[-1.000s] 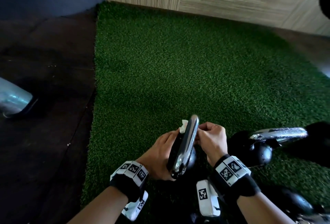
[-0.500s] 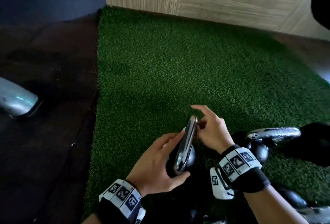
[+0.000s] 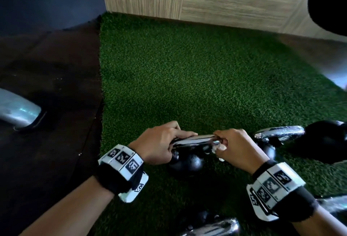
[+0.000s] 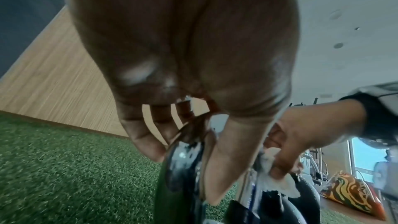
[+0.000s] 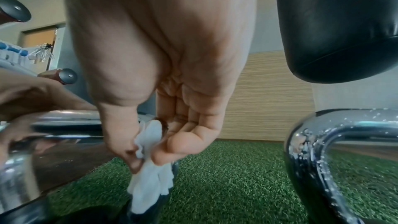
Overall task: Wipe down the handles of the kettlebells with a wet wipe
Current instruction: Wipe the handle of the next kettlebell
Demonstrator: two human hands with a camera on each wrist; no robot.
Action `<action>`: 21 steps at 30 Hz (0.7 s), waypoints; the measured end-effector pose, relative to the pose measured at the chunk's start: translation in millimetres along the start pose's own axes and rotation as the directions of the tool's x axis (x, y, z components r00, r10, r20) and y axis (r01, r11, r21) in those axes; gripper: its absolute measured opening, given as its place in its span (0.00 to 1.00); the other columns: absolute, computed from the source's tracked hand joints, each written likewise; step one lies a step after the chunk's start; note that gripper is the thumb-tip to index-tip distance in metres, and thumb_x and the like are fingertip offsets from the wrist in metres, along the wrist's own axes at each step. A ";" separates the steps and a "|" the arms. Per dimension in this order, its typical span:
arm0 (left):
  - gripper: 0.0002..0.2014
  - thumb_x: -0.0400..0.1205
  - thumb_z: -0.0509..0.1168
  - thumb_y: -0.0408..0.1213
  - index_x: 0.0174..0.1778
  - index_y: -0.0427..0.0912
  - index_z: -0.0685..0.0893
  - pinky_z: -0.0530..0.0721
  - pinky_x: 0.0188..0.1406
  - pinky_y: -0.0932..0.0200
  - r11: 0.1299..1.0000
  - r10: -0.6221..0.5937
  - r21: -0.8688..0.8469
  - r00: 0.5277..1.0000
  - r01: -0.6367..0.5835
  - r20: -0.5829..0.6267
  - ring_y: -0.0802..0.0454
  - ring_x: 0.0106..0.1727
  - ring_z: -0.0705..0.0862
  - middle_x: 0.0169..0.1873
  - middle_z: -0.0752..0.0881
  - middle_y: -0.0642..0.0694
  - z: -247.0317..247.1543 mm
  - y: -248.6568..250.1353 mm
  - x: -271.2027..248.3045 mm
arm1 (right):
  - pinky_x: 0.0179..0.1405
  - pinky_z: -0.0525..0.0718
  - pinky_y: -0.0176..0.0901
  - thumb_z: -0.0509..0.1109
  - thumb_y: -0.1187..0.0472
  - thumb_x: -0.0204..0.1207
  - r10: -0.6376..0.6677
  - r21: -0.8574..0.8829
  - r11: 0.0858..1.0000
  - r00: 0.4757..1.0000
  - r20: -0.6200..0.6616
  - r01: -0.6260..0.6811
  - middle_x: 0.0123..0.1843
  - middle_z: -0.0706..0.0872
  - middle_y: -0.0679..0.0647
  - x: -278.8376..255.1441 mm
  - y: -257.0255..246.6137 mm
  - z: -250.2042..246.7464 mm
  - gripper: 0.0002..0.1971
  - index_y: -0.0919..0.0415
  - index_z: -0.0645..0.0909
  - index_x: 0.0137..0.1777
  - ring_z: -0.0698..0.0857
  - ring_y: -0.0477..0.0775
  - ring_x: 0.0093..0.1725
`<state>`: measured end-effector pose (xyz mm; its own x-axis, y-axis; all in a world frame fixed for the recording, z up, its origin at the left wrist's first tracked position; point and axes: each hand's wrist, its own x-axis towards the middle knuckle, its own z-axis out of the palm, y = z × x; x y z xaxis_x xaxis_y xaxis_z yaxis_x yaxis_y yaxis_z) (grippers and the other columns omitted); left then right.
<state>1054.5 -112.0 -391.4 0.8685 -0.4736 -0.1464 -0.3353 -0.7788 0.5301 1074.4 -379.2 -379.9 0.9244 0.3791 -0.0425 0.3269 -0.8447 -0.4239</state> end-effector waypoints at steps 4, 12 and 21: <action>0.38 0.79 0.68 0.43 0.78 0.82 0.62 0.84 0.48 0.56 1.000 0.004 0.009 1.000 -0.004 -0.016 0.64 0.49 0.78 0.48 0.72 0.63 3.9 1.7 0.1 | 0.34 0.72 0.15 0.76 0.65 0.68 -0.012 0.041 0.999 0.999 -0.031 0.013 0.27 0.78 0.37 -9.4 7.3 4.1 0.20 0.61 0.89 0.62 0.82 0.27 0.33; 0.35 0.80 0.69 0.44 0.80 0.75 0.66 0.86 0.55 0.50 0.990 -0.061 0.122 0.993 0.073 -0.101 0.55 0.57 0.80 0.50 0.72 0.58 7.6 23.6 -6.7 | 0.48 0.80 0.24 0.81 0.60 0.71 0.050 0.069 0.996 0.995 0.083 -0.055 0.48 0.92 0.43 -10.7 11.9 -6.0 0.27 0.48 0.84 0.72 0.86 0.31 0.44; 0.33 0.76 0.67 0.42 0.77 0.68 0.73 0.86 0.58 0.60 0.988 0.152 0.000 0.959 -0.157 -0.240 0.62 0.59 0.83 0.61 0.78 0.65 8.6 127.2 18.2 | 0.44 0.78 0.23 0.84 0.61 0.70 0.097 0.093 0.991 0.995 0.035 -0.100 0.42 0.91 0.38 -76.6 55.7 -106.0 0.11 0.47 0.93 0.51 0.87 0.31 0.43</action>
<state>1024.6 -223.2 -333.8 0.8693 -0.4737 0.1411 -0.4674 -0.6950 0.5464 1042.7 -495.3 -304.4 0.9443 0.3084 -0.1146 0.2136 -0.8396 -0.4994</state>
